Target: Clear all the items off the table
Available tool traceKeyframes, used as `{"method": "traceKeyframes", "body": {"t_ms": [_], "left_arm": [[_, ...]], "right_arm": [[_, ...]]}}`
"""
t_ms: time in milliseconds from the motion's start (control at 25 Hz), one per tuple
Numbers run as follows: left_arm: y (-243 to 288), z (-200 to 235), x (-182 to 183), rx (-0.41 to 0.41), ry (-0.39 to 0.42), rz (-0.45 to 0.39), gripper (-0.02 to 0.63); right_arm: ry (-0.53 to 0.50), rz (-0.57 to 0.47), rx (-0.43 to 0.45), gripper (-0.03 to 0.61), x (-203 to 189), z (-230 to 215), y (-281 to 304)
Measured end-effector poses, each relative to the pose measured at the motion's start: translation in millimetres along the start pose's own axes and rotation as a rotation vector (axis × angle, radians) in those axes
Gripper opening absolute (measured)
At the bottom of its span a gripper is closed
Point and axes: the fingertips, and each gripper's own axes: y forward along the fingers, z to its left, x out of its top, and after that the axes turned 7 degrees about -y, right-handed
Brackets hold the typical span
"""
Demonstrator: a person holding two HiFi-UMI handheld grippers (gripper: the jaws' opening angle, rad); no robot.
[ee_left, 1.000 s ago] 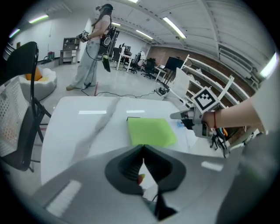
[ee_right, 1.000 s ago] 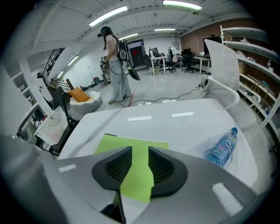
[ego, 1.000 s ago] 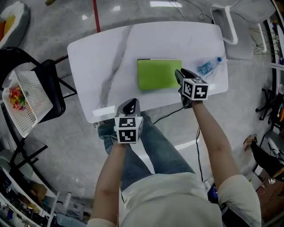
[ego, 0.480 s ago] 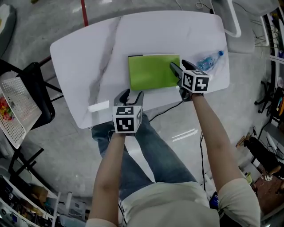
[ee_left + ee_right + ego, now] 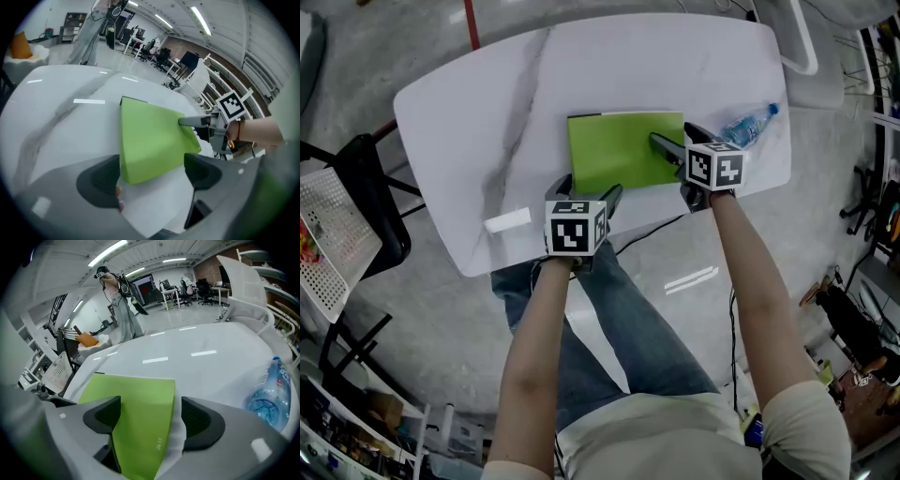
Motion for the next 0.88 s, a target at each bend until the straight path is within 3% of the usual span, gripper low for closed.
{"method": "traceKeyframes", "body": {"t_ms": [280,360,440,680,880], "left_arm": [[7.7,1.5,-0.4,-0.028,-0.066,0.003,0.41],[6.9,8.0,0.4,0.006,-0.071,-0.003,0.36],[6.0,13.8,0.5,0.041,-0.058,0.0,0.285],[0.8,18.6,-2.8,0.077,-0.066,0.006,0.275],[-11.8,28.3,-11.4,0.073,-0.099,-0.002,0.27]], "right_arm": [[0.061,-0.021,0.034,0.41,-5.0,2.4,2.9],[0.065,-0.034,0.045,0.406,-4.3,4.2,2.6],[0.072,-0.044,0.057,0.354,-3.4,7.2,1.7],[0.082,-0.036,0.039,0.337,-4.7,16.5,0.3],[0.027,-0.065,0.042,0.328,2.0,36.9,-5.2]]}}
